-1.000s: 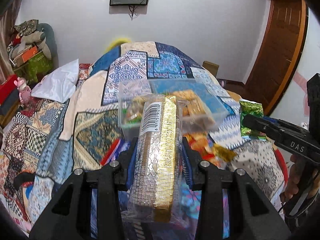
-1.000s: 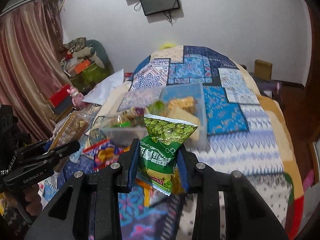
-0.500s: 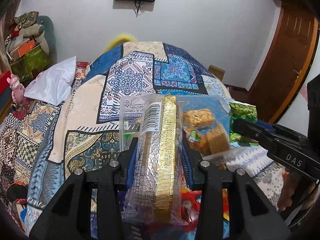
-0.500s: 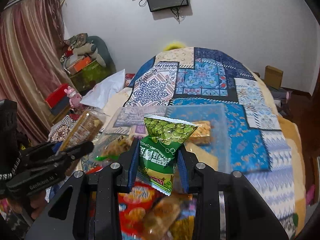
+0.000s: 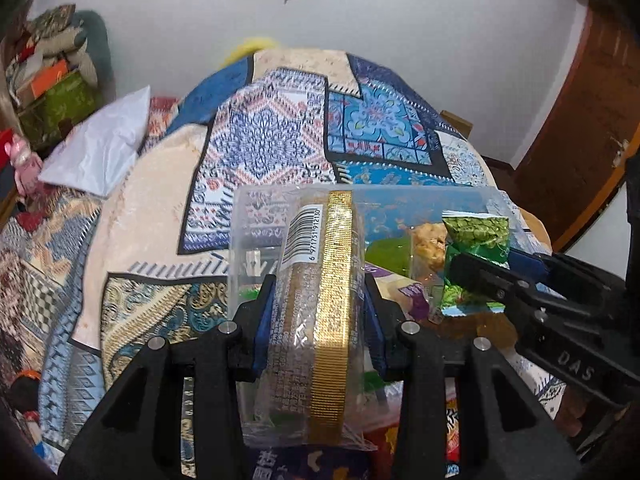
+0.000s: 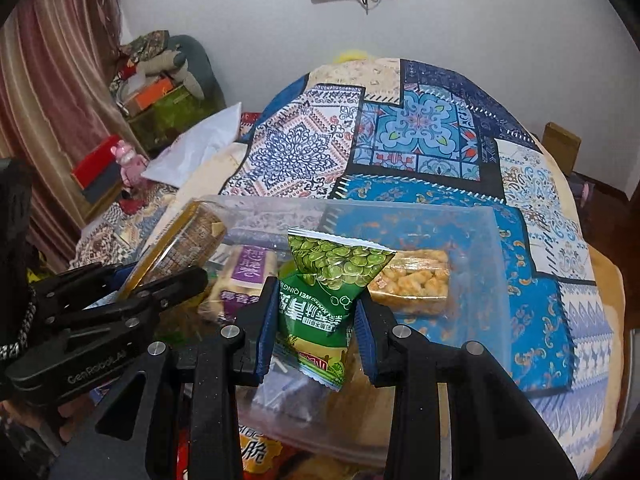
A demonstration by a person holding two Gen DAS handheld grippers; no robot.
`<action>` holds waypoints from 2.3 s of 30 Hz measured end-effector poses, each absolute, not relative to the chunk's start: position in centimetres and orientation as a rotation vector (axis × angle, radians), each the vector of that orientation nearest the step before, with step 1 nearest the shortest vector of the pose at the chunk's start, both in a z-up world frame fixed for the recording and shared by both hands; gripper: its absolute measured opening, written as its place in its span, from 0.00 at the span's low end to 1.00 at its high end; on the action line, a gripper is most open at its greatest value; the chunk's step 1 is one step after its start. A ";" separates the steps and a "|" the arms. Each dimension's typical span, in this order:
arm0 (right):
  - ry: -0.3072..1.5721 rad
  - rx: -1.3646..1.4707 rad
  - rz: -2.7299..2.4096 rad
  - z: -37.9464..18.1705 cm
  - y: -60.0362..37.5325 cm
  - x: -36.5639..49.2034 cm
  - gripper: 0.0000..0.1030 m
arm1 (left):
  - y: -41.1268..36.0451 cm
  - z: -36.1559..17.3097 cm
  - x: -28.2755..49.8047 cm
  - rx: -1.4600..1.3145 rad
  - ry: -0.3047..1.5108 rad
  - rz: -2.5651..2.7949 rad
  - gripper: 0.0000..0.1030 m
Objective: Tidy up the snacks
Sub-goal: 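Carry the gold roll and green pea bag over the clear box and release both, then grasp the blue biscuit bag with the left tool while the right tool grasps a yellow snack bag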
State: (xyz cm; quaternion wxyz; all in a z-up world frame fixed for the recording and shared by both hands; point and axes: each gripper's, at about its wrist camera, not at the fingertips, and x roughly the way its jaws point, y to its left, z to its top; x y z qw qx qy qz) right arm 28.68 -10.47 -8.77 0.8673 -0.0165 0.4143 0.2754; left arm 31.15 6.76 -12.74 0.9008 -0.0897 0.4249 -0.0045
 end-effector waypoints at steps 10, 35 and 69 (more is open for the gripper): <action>0.887 -0.035 0.555 -9.0 -10.8 28.7 0.45 | 7.3 -12.1 30.6 -0.196 0.845 0.023 0.46; 0.846 -0.052 0.553 -7.7 -17.3 17.8 0.54 | 8.8 -11.6 18.2 -0.118 0.902 0.067 0.68; 0.985 0.033 0.579 -14.9 -18.6 16.3 0.35 | 4.9 -16.7 18.9 -0.073 0.912 -0.008 0.66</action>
